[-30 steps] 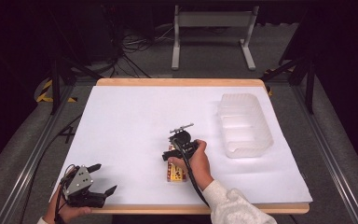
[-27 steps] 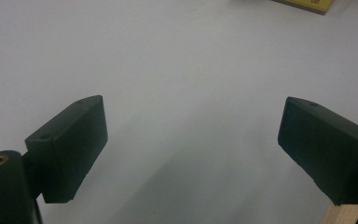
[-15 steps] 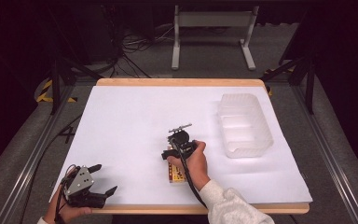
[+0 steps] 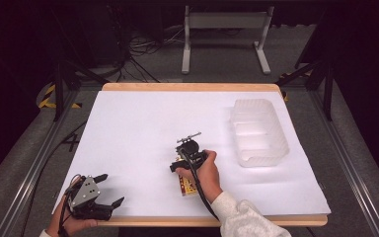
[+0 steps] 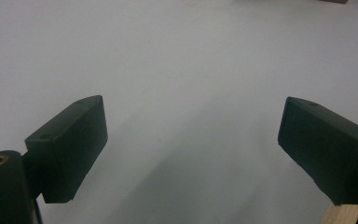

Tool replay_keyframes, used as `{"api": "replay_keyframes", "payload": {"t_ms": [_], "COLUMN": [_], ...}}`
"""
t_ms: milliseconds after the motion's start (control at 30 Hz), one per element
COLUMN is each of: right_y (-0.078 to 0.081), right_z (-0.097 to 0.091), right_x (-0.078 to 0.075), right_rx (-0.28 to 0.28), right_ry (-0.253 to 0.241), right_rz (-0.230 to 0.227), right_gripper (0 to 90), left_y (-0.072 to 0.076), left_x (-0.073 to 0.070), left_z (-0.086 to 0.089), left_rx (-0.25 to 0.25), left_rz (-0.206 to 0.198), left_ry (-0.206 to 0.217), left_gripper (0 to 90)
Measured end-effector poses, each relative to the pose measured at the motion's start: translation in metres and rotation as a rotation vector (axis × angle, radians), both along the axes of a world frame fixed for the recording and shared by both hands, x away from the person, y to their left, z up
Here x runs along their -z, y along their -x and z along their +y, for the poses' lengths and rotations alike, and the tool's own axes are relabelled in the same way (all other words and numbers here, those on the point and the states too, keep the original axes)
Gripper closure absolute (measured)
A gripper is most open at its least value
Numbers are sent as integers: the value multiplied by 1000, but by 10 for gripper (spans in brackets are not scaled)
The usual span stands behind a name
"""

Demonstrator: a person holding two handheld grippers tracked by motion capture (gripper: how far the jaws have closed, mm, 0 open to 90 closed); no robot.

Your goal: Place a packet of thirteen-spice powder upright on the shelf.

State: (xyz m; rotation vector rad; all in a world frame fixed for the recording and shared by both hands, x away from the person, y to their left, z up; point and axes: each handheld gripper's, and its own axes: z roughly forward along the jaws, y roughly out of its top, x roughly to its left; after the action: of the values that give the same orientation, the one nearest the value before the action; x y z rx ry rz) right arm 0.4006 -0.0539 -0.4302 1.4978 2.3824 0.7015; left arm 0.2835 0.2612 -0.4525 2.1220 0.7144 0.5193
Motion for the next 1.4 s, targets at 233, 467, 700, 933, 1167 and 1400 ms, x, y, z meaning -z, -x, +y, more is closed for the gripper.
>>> {"api": "replay_keyframes", "payload": {"t_ms": [233,467,700,933,1167,1400], "right_y": [4,11,18,21,22,19], "right_z": [4,-8,-28,-44,-55,-63], "right_x": [-1,-25,-53,-66,-79,-85], "right_rx": [21,-8,-27,-30,-52,-53], "right_ry": [31,-32,-74,-107,-111,-106], "right_rz": [-46,-117,-220,-274,-364,-399], "right_gripper": [274,288,319,323,323,323], "left_y": [1,1,0,-1,-1,-1], "left_x": [0,0,-1,0,1,1], "left_z": [0,0,-1,-1,-1,-1], "left_rx": [0,1,4,5,7,5], "left_rz": [-4,-1,5,8,11,10], "left_ry": [0,-1,4,0,-3,-3], "left_gripper": [89,89,89,88,88,88]}}
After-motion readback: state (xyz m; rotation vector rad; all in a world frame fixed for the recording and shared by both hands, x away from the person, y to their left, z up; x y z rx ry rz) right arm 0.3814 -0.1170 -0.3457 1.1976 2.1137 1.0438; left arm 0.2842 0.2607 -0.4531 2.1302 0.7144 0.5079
